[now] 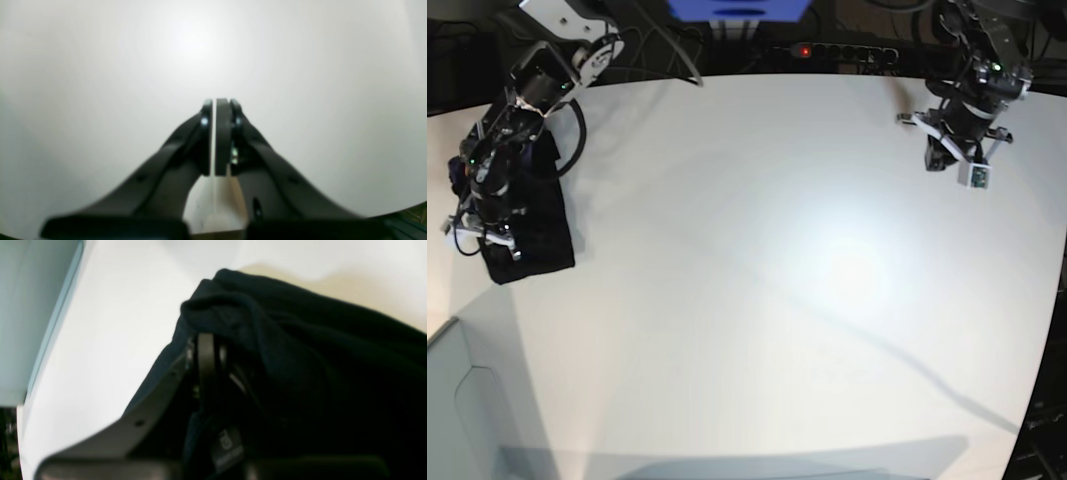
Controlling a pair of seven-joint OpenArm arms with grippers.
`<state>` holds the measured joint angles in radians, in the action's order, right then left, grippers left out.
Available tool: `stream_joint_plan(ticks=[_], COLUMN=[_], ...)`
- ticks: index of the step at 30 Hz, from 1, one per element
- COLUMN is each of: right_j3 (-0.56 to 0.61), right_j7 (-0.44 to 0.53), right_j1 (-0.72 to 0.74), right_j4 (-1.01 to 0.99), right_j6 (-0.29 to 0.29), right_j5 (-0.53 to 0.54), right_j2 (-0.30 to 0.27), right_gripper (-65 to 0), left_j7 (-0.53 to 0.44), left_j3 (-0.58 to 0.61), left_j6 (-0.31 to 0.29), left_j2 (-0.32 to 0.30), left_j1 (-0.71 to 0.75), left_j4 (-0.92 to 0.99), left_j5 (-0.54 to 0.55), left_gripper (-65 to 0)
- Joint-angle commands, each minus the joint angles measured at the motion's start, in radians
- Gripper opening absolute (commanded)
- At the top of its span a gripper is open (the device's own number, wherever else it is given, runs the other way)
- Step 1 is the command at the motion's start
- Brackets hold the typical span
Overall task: Fold the T-shirt properly
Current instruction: 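Drag the folded stack with the right gripper toward the table edge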
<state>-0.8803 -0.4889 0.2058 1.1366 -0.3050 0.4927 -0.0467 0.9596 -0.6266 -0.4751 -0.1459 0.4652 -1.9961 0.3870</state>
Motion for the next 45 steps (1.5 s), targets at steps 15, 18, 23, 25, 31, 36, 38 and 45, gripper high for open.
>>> stream_joint_plan(ticks=[15, 18, 23, 25, 31, 36, 38, 45], right_j3=[0.0, 0.006, 0.011, 0.043, 0.079, 0.079, 0.08, 0.218], right_j7=[0.04, 0.04, 0.034, 0.034, 0.034, 0.032, 0.032, 0.042], right_j1=[0.062, 0.073, 0.094, 0.094, 0.085, 0.082, 0.063, -0.056], right_j4=[0.018, 0.021, 0.081, 0.105, 0.171, 0.233, 0.27, 0.461], right_j6=[0.077, 0.076, 0.076, 0.076, 0.076, 0.069, 0.069, 0.068], right_j5=[-0.002, -0.002, -0.004, -0.004, -0.004, -0.004, -0.004, -0.002], right_j2=[-0.015, -0.017, -0.011, -0.011, -0.011, -0.002, 0.011, 0.032], right_gripper=[-65.0, -65.0, -65.0, -65.0, -65.0, -65.0, -65.0, -65.0], left_j7=[-0.021, -0.021, -0.023, -0.024, -0.026, -0.027, -0.027, -0.029], left_j3=[-0.005, -0.005, -0.005, -0.005, -0.005, -0.005, -0.005, -0.005], left_j6=[0.0, 0.0, 0.0, 0.0, 0.0, 0.0, 0.0, 0.0], left_j2=[-0.002, -0.004, -0.004, -0.004, -0.001, -0.001, -0.001, -0.002], left_j1=[0.004, 0.004, 0.004, 0.004, 0.004, 0.002, 0.0, -0.006], left_j4=[-0.013, -0.013, -0.015, -0.015, -0.015, -0.016, -0.016, -0.021], left_j5=[0.01, 0.01, 0.01, 0.01, 0.01, 0.014, 0.016, 0.017], left_gripper=[-62.9, -62.9, -62.9, -62.9, -62.9, -62.9, -62.9, -62.9])
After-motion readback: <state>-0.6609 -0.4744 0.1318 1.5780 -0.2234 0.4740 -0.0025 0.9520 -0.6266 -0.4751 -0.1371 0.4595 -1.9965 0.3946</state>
